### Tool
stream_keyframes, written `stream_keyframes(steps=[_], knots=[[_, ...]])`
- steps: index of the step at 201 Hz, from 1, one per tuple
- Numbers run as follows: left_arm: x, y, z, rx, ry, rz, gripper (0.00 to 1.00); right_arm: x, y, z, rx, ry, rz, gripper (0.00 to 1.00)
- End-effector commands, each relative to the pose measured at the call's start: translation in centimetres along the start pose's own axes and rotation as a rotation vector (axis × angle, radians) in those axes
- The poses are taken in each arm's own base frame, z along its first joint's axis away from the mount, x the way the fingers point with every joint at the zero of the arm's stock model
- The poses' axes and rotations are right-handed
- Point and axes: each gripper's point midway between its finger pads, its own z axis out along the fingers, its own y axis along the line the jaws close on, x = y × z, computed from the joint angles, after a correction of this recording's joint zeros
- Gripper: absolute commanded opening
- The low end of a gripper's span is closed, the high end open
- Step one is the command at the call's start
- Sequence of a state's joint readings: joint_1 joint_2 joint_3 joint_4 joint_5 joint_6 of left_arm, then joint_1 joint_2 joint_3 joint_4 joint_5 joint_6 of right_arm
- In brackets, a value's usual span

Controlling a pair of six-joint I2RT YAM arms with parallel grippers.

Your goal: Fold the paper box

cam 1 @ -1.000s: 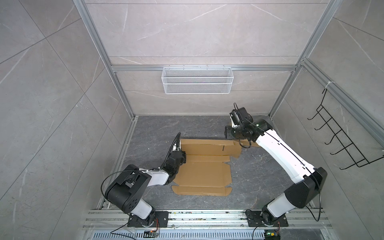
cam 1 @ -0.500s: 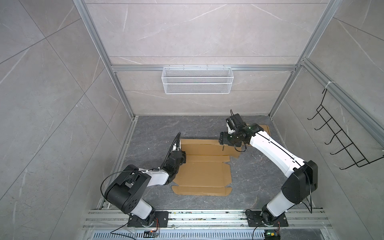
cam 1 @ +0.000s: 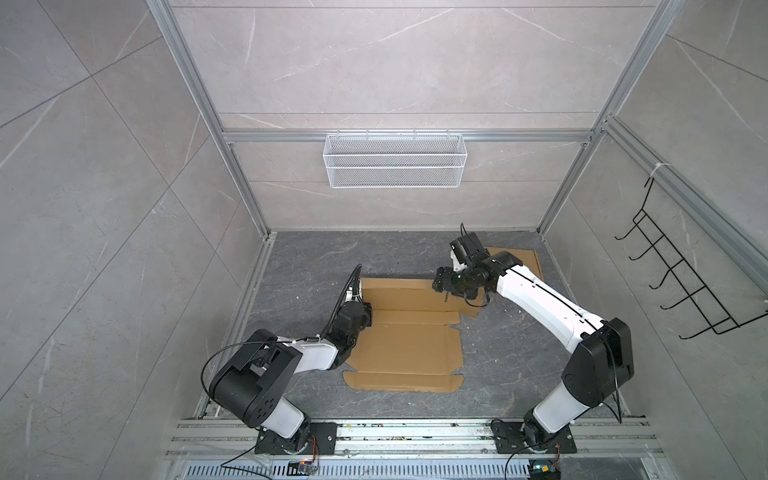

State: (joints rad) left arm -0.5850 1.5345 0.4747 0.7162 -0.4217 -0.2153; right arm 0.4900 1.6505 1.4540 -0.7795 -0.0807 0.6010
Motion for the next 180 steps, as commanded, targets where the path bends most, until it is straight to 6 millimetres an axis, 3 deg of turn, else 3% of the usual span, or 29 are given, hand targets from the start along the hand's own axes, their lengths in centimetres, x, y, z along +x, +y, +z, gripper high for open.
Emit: stream_keyframes(steps=[1, 74, 111, 131, 155, 180], knots=[[3.1, 1.0, 0.0, -0.041, 0.102, 0.054, 0.0, 0.5, 0.2, 1.1, -0.021, 0.026, 0.029, 0.72], [3.1, 0.7, 0.1, -0.029, 0.104, 0.045, 0.0, 1.1, 0.5, 2.2, -0.057, 0.047, 0.047, 0.48], [3.2, 1.0, -0.1, -0.044, 0.108, 0.04, 0.0, 0.7, 0.4, 1.9, -0.061, 0.04, 0.046, 0.51], [3.3, 1.3, -0.4, -0.055, 0.13, 0.041, 0.0, -0.4, 0.1, 0.4, -0.112, 0.018, 0.046, 0.58], [3.6, 1.5, -0.7, -0.064, 0.183, 0.063, 0.0, -1.6, -0.5, -3.1, -0.177, -0.027, 0.016, 0.65], [3.5, 1.7, -0.8, -0.088, 0.254, 0.097, 0.0, -1.3, -3.6, -5.6, -0.136, -0.064, 0.024, 0.68]])
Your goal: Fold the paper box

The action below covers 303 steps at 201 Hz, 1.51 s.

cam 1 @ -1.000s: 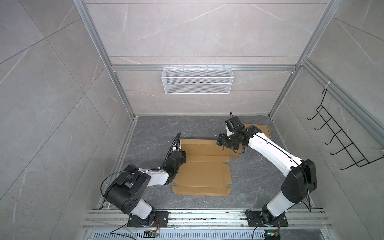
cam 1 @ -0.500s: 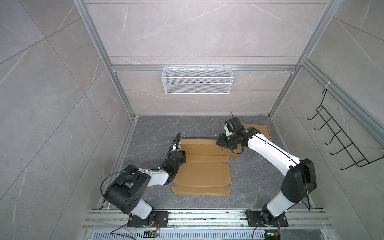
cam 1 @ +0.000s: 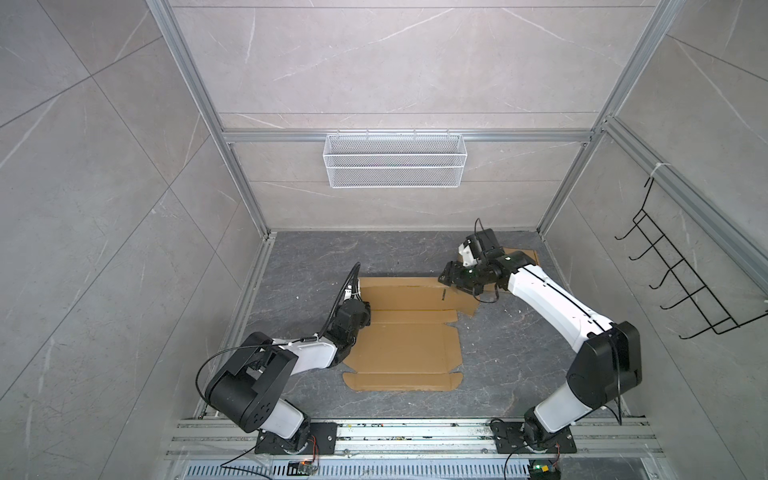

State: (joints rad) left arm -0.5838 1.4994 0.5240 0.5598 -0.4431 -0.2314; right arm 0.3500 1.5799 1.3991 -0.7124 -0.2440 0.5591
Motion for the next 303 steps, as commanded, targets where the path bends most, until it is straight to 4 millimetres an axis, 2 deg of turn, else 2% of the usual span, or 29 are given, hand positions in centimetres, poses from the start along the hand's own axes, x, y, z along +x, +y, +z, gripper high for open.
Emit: stream_keyframes(steps=[1, 17, 30, 55, 77, 131, 197, 233, 303], knots=[[3.5, 1.2, -0.4, -0.055, 0.195, 0.088, 0.0, 0.8, -1.4, -4.0, -0.007, -0.029, -0.037, 0.68], [3.2, 1.6, -0.4, -0.083, 0.23, 0.096, 0.0, 1.7, -3.9, -4.6, 0.02, -0.074, 0.017, 0.66], [2.7, 1.5, -0.5, -0.084, 0.232, 0.097, 0.0, 3.2, -5.4, -3.9, 0.029, -0.1, 0.058, 0.62], [2.2, 1.2, -0.4, -0.075, 0.228, 0.093, 0.0, 6.1, -7.1, -0.9, -0.052, -0.147, 0.169, 0.51], [2.1, 1.0, -0.3, -0.071, 0.241, 0.104, 0.0, 7.1, -8.4, 1.4, -0.065, -0.189, 0.215, 0.48], [2.1, 0.8, -0.2, -0.066, 0.248, 0.103, 0.0, 8.4, -8.2, 5.7, -0.037, -0.223, 0.167, 0.49], [2.6, 0.8, 0.0, -0.064, 0.26, 0.097, 0.0, 9.5, -9.1, 9.4, 0.046, -0.193, 0.15, 0.51], [2.6, 0.7, 0.0, -0.062, 0.26, 0.091, 0.0, 9.5, -8.8, 10.0, 0.042, -0.185, 0.137, 0.51], [3.0, 0.6, 0.1, -0.059, 0.267, 0.083, 0.0, 9.0, -4.4, 9.2, 0.021, -0.178, -0.024, 0.43]])
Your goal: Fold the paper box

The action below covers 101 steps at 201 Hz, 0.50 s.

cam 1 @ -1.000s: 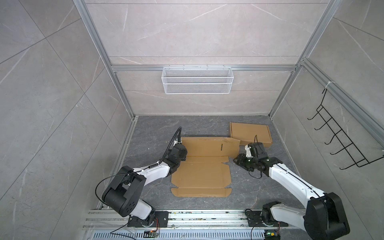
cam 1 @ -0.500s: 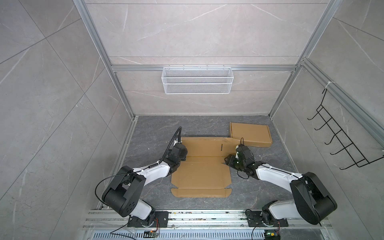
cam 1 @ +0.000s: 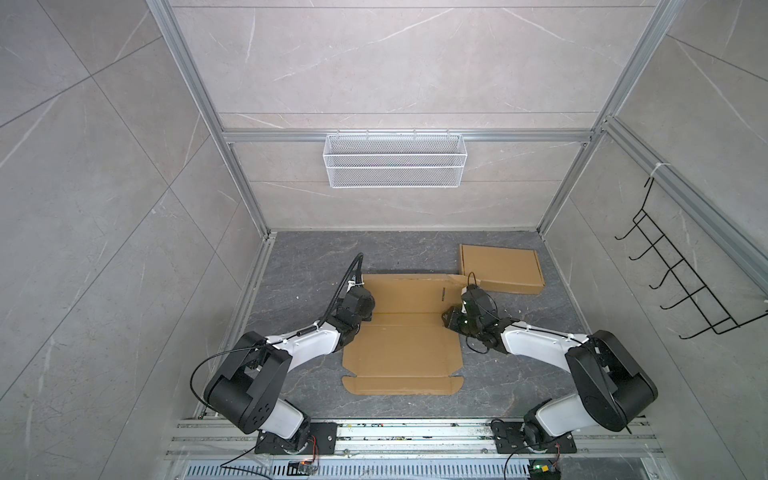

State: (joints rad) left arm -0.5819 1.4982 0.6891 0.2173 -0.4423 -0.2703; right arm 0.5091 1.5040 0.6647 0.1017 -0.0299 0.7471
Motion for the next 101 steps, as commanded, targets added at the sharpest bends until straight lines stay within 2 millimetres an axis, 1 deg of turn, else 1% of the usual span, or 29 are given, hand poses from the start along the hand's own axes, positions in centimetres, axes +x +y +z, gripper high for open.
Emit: stream_keyframes(steps=[1, 16, 28, 36, 53, 68, 84, 101], knots=[[3.0, 0.6, 0.5, -0.02, 0.11, 0.053, 0.0, -0.2, 1.3, -0.3, 0.007, -0.001, -0.069, 0.43], [3.0, 0.5, 0.5, -0.018, 0.109, 0.051, 0.0, 0.1, 2.2, -0.1, 0.004, 0.007, -0.094, 0.42], [3.0, 0.5, 0.5, -0.019, 0.109, 0.053, 0.0, 0.5, 2.4, 0.3, 0.009, 0.021, -0.1, 0.42], [3.0, 0.5, 0.5, -0.019, 0.108, 0.053, 0.0, 0.9, 2.4, 0.7, 0.014, 0.034, -0.099, 0.42], [3.0, 0.5, 0.5, -0.019, 0.108, 0.055, 0.0, 1.6, 1.5, 1.6, 0.041, 0.063, -0.087, 0.42], [2.9, 0.5, 0.4, -0.018, 0.107, 0.058, 0.0, 2.1, 1.8, 1.9, 0.014, 0.075, -0.083, 0.42], [2.9, 0.6, 0.3, -0.021, 0.106, 0.065, 0.0, 2.0, 2.9, 1.6, -0.031, 0.088, -0.104, 0.42], [2.8, 0.8, 0.2, -0.028, 0.104, 0.078, 0.0, 1.1, 3.7, 0.1, -0.071, 0.074, -0.151, 0.44]])
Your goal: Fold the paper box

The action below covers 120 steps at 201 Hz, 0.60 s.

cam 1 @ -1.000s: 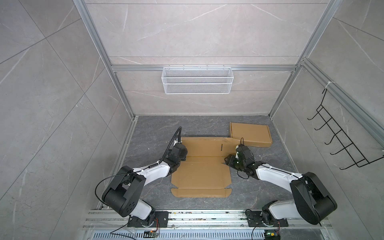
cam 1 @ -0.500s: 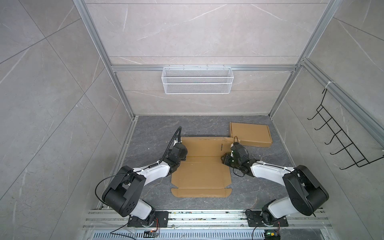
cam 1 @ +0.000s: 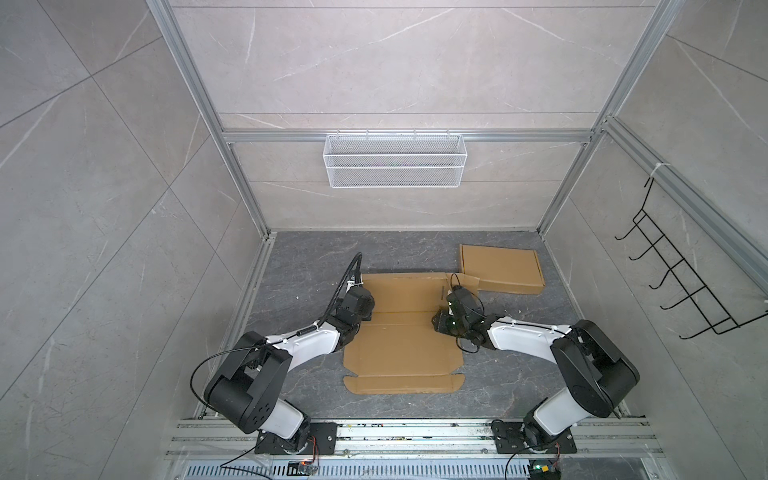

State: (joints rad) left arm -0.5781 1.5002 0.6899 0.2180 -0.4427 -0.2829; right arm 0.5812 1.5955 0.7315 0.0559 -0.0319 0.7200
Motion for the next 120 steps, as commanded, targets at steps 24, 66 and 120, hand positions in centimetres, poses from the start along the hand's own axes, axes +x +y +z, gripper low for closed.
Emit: stream_keyframes(steps=[24, 66, 120], knots=[[2.3, 1.1, -0.2, -0.032, 0.097, 0.112, 0.0, -2.8, 1.3, -5.0, -0.103, -0.018, -0.148, 0.48], [1.7, 1.1, -0.2, -0.006, 0.095, 0.147, 0.0, -7.3, -3.1, -13.8, 0.024, -0.122, -0.274, 0.52], [1.3, 1.1, 0.3, 0.01, 0.102, 0.149, 0.0, -11.1, -6.0, -13.8, 0.135, -0.085, -0.352, 0.67]])
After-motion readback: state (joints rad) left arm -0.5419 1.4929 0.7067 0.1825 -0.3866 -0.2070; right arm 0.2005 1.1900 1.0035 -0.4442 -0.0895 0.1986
